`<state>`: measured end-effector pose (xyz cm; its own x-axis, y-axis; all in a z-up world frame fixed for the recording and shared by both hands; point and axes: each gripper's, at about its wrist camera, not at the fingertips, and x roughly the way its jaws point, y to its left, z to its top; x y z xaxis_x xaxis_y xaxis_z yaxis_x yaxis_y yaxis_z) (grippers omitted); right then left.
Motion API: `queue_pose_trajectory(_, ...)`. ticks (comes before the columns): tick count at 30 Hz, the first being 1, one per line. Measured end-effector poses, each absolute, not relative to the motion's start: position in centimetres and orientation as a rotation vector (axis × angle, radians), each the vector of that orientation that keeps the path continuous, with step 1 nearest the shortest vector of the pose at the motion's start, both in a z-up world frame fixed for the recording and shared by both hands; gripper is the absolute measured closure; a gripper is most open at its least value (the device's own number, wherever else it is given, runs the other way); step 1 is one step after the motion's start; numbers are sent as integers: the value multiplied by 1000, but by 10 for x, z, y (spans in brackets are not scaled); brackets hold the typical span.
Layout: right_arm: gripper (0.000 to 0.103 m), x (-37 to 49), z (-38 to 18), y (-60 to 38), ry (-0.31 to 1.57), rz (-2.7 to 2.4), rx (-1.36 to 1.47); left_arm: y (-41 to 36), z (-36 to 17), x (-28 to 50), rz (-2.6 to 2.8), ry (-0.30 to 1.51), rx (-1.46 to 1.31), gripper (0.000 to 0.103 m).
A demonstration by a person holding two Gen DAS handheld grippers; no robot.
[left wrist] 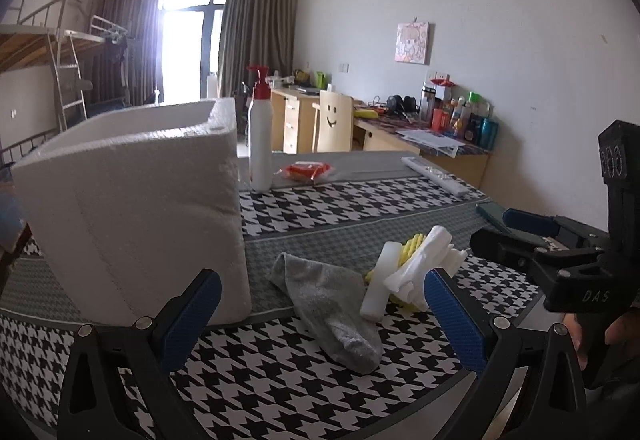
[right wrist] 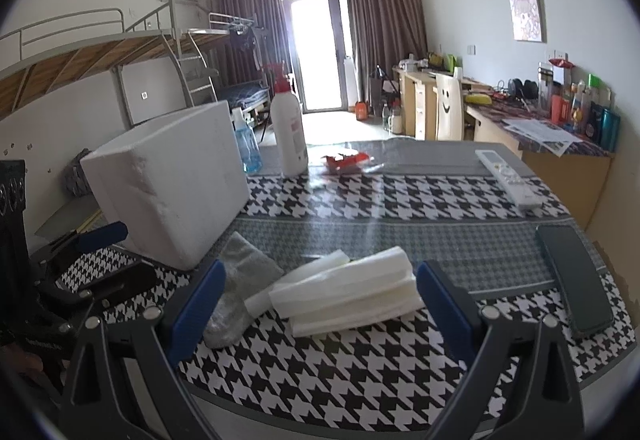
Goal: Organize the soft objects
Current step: 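Lower the right tool onto the white tissue stack and close it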
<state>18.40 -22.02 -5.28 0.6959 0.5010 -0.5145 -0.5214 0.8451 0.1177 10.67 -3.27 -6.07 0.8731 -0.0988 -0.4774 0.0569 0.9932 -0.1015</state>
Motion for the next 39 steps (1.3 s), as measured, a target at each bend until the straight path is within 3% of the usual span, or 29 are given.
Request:
queue_pose_trajectory(16, 5, 203, -83, -214, 675, 588, -31, -34, -73, 121, -96, 560, -83, 1)
queue_pose_trajectory(24, 17, 214, -93, -209, 729, 612, -19, -35, -81, 129, -104, 600, -82, 1)
queue_pose_trajectory(33, 40, 227, -107, -205, 811, 609, -5, -38, -92, 141, -120, 655, -92, 1)
queue_pose_trajectory(39, 66, 230, -109, -213, 822, 580, -13, -42, -100, 148, -128, 692, -97, 1)
